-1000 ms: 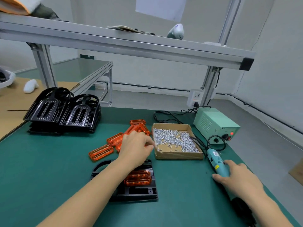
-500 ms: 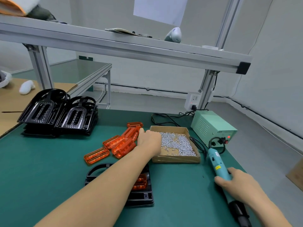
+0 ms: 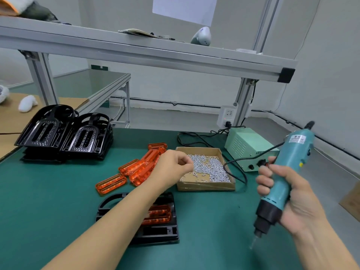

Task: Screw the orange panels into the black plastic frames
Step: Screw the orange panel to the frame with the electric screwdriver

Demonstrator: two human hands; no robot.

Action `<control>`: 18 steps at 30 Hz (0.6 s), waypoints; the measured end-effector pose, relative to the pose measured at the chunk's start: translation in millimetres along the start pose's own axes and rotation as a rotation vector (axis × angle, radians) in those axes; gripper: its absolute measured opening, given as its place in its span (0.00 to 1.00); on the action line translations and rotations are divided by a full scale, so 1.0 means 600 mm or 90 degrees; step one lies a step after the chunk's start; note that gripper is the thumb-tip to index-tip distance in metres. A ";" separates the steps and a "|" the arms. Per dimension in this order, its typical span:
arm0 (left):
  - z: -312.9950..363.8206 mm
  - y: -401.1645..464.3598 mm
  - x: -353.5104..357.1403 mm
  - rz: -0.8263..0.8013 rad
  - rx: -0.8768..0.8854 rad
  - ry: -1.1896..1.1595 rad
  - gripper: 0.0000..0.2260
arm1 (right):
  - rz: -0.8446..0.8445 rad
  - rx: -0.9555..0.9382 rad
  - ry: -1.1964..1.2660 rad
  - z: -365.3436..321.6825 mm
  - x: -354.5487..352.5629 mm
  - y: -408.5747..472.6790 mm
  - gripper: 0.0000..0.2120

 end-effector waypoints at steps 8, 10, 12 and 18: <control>-0.008 -0.148 -0.038 0.035 -0.129 -0.475 0.11 | 0.019 -0.094 0.161 0.006 0.087 0.008 0.07; -0.012 -0.169 -0.040 0.055 -0.146 -0.533 0.14 | 0.006 -0.122 0.189 0.012 0.112 0.007 0.08; -0.015 -0.181 -0.042 0.063 -0.151 -0.573 0.11 | -0.005 -0.154 0.203 0.020 0.136 0.003 0.08; -0.018 -0.191 -0.046 0.078 -0.145 -0.600 0.11 | -0.019 -0.239 0.213 0.031 0.191 -0.006 0.06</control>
Point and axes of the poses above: each hand's wrist, its own y-axis towards the middle knuckle, its own x-axis out of the palm, z = x × y, the point moved 2 cm from there along y, towards the middle knuckle, and after that the axes turned 13 degrees about -y, right-handed, at the moved point
